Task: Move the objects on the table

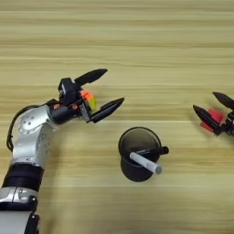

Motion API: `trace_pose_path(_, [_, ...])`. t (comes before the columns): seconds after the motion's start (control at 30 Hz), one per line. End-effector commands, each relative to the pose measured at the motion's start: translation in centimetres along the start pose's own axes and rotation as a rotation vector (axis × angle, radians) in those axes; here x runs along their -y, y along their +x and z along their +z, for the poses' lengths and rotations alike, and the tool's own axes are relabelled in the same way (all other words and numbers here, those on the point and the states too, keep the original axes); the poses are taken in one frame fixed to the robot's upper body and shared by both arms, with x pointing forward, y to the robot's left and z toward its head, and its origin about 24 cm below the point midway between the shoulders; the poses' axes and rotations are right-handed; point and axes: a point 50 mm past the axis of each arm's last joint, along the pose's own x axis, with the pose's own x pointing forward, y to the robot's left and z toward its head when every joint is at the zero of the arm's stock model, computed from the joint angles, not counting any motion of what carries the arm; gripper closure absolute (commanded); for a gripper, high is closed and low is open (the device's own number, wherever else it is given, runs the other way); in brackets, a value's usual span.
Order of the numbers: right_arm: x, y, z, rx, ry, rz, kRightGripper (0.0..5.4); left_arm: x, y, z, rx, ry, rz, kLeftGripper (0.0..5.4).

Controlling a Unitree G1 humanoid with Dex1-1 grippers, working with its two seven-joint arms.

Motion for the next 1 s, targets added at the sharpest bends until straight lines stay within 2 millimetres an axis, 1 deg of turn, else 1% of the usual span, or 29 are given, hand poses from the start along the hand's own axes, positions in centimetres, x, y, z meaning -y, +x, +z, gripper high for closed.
trace_pose_path(0.03, [0.5, 0.6, 2.5, 0.087, -0.040, -0.012, 0.06, -0.4, 0.1, 0.3, -0.004, 0.030, -0.001, 0.00])
trace_pose_path(0.23, [-0.2, 1.8, 5.7, 0.193, -0.105, -0.009, 0.03, -1.1, 0.3, 0.6, 0.015, 0.059, 0.046, 0.00])
trace_pose_path(0.33, [-0.6, 2.5, 7.2, 0.250, -0.142, -0.034, 0.03, -1.9, 0.5, 0.9, 0.036, 0.092, 0.120, 0.00])
trace_pose_path(0.53, [-0.7, 3.4, 10.1, 0.384, -0.187, -0.118, 0.03, -3.4, 0.8, 1.6, 0.079, 0.160, 0.272, 0.00])
trace_pose_path(0.63, [-0.8, 3.8, 10.7, 0.407, -0.209, -0.141, 0.03, -3.9, 0.8, 1.7, 0.074, 0.185, 0.327, 0.00])
trace_pose_path(0.8, [-1.2, 4.3, 11.1, 0.418, -0.246, -0.169, 0.03, -4.7, 0.4, 1.3, 0.003, 0.235, 0.430, 0.00])
trace_pose_path(0.9, [-1.0, 4.2, 10.8, 0.400, -0.274, -0.199, 0.03, -5.2, -0.3, 0.7, -0.078, 0.258, 0.496, 0.00])
trace_pose_path(1.0, [-0.8, 3.7, 10.4, 0.384, -0.283, -0.223, 0.03, -5.2, -0.9, 0.4, -0.117, 0.279, 0.530, 0.00])
